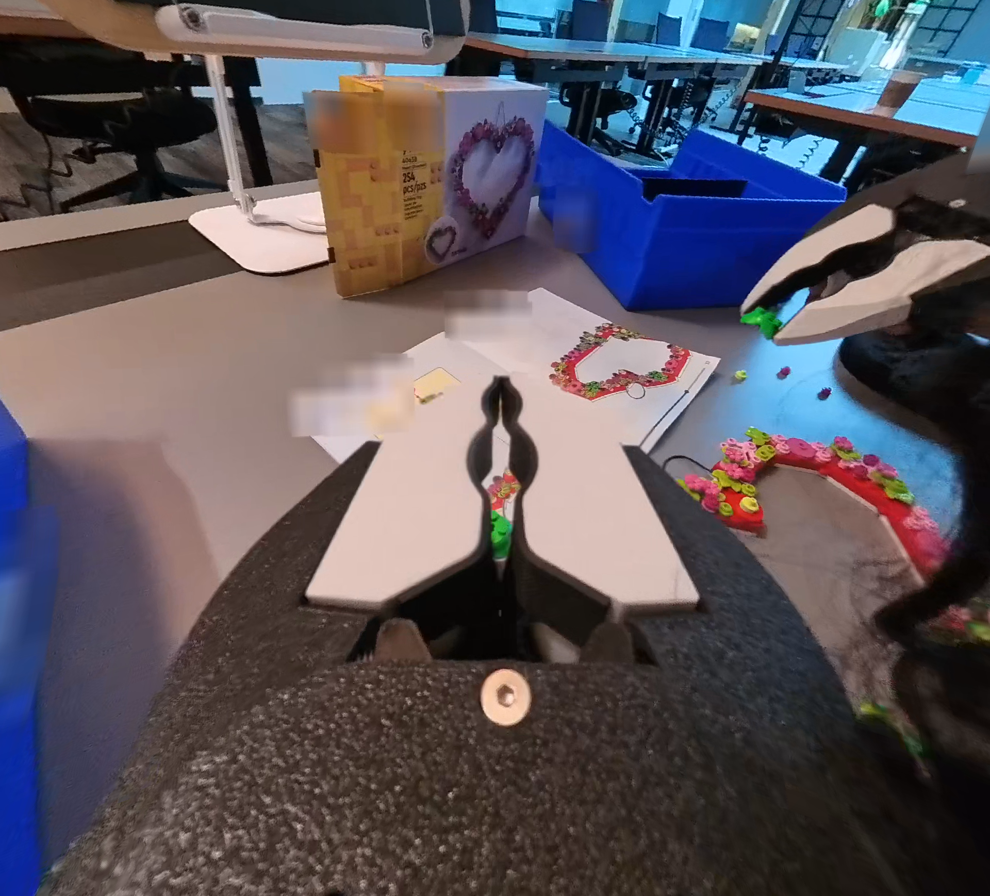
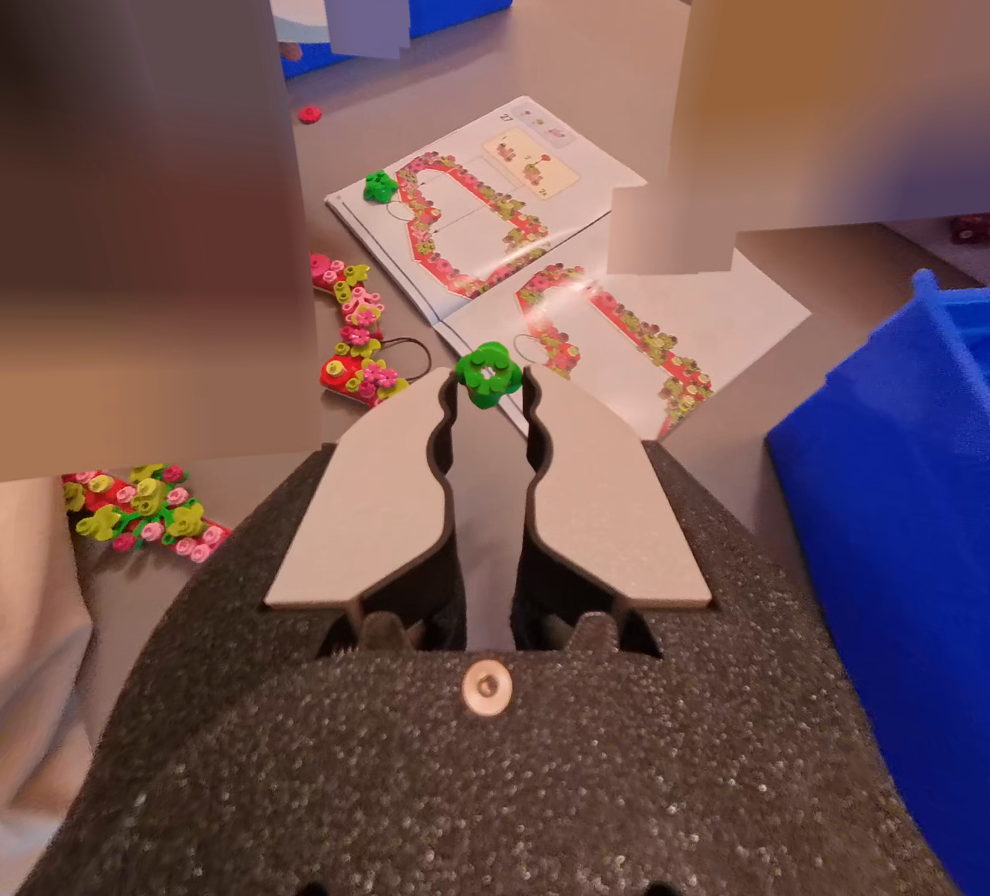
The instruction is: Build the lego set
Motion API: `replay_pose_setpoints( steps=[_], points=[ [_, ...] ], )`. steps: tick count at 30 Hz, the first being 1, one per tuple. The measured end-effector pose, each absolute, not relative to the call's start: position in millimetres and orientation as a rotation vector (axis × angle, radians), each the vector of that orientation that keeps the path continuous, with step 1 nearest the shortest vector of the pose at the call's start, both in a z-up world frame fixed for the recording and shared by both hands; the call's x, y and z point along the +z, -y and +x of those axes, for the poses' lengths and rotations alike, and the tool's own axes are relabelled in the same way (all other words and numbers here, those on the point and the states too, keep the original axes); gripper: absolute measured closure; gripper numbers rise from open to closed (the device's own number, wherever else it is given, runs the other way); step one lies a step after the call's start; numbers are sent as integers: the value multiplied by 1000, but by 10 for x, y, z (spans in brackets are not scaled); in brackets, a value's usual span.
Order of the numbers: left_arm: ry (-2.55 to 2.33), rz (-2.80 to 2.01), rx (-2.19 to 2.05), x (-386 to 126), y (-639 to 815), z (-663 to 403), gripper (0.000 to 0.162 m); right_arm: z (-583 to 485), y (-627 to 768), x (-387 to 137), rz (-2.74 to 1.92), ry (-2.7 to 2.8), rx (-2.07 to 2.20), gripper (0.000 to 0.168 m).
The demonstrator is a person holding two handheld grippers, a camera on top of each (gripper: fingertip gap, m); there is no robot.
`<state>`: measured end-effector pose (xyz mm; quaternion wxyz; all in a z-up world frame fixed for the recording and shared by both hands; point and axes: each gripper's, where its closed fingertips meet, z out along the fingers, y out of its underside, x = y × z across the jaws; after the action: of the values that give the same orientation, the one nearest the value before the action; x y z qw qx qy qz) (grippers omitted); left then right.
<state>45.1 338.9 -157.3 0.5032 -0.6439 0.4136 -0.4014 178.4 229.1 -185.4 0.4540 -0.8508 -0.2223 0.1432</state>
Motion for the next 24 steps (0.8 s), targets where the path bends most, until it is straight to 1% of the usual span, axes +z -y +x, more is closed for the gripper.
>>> replay_pose_setpoints(
  steps=[5, 7, 8, 9, 13, 14, 16, 17, 18, 19, 24],
  points=[
    [-1016, -1571, -997, -1599, -3356, 465, 161, 1734, -2289, -1881, -2112, 581, 345, 145],
    [-1002, -1569, -984, -1602, -3379, 475, 149, 1746, -2275, -1892, -2117, 584, 331, 145],
    [-1001, -1565, -973, -1603, -3383, 480, 151, 1753, -2264, -1892, -2120, 579, 333, 145],
    [-1016, -1555, -972, -1599, -3366, 484, 162, 1757, -2251, -1892, -2124, 574, 341, 145],
    [-1023, -1561, -977, -1604, -3358, 505, 162, 1736, -2195, -1878, -2116, 561, 379, 145],
    [-1018, -1565, -973, -1611, -3359, 502, 161, 1710, -2173, -1894, -2122, 567, 394, 145],
    [-1010, -1567, -959, -1619, -3377, 503, 147, 1639, -2124, -1942, -2136, 599, 416, 145],
    [-1009, -1568, -948, -1621, -3382, 505, 143, 1607, -2100, -1977, -2147, 616, 417, 145],
    [-1014, -1566, -936, -1623, -3389, 504, 147, 1586, -2081, -2009, -2157, 628, 414, 145],
    [-1035, -1559, -932, -1624, -3365, 505, 162, 1569, -2061, -2034, -2164, 639, 417, 145],
    [-1065, -1541, -937, -1617, -3326, 535, 162, 1615, -1950, -2124, -2222, 659, 394, 145]
  ],
)
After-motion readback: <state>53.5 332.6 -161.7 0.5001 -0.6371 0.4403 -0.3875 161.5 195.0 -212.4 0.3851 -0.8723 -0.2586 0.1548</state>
